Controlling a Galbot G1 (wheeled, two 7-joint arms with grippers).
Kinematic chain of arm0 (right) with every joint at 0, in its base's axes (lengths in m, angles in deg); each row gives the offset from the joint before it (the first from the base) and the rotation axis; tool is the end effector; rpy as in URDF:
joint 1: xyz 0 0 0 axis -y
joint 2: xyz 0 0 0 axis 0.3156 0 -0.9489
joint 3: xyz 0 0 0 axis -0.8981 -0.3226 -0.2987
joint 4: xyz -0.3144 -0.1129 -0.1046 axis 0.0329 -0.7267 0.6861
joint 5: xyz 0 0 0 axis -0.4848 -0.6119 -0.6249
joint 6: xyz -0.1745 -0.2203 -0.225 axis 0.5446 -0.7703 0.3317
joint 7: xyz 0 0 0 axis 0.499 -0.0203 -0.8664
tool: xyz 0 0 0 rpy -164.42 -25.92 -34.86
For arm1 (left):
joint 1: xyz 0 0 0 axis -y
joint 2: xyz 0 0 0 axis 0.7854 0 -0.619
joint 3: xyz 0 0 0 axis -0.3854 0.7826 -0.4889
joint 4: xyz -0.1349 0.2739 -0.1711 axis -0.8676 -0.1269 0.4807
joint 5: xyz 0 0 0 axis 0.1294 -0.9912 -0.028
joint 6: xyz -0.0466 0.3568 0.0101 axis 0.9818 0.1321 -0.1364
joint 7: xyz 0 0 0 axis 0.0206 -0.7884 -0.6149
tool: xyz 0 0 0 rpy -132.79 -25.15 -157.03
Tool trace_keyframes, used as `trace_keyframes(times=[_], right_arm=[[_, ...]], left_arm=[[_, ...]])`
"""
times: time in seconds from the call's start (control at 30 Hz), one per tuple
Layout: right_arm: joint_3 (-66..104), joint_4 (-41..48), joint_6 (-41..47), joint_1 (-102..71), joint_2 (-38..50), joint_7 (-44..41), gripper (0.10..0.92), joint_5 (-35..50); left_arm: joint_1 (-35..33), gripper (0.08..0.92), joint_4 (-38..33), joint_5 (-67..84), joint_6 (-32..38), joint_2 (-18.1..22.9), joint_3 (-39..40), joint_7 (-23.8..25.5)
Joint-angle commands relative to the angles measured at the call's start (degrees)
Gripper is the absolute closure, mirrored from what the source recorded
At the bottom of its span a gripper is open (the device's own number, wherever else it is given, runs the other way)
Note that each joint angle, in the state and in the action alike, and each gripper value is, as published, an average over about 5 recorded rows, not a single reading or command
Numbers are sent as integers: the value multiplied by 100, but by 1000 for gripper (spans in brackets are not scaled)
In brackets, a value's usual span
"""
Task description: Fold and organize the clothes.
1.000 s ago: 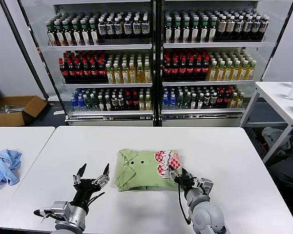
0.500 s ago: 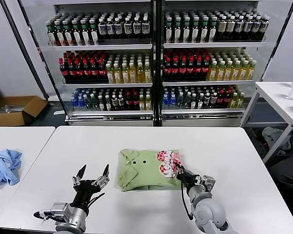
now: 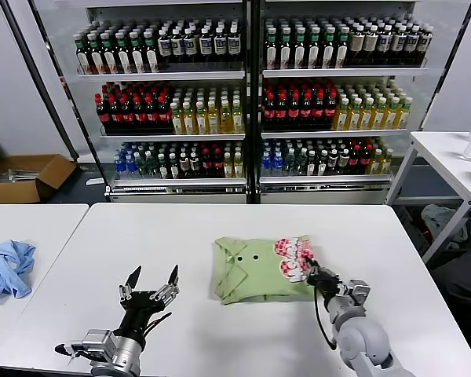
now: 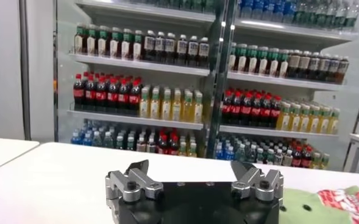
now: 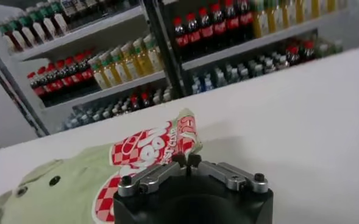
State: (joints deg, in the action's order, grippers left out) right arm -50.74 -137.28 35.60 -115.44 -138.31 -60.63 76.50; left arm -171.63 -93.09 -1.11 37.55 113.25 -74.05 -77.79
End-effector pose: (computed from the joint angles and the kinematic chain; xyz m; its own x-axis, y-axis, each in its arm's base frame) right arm 0.3087 -0.0450 -0.3179 -0.9277 -0.1755 0.3295 -0.0822 0.9570 0.2782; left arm 0.1801 0.0130 -0.2480 -0.9820 0.0806 0.1706 0.0604 0.9908 -0.1209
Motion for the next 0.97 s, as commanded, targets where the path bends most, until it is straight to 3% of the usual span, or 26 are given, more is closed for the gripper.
trace_keyframes(times=[0.03,0.27,0.47,0.77,0.97], right_arm=[[428,-575,-513,-404,704,-277,878,-1389],[1125,-1586,-919,-1523,660,-94,680,-2298],[1583,-2334,-961,-2448,542,-32,524,-2484],[1786,-2701,-1115,-3101,275,-109,267,-2656],[1781,-2825,-1082,-3117,273,-166,205,-2677]], left_arm=[[19,177,-27,-52,-3,70,27,20],[10,177,-38,-180,-1,242,141,62],[-64,177,-61,-260,-47,396,211,141],[-219,177,-292,-281,-334,459,197,315],[-305,177,-330,-490,-297,471,175,317]])
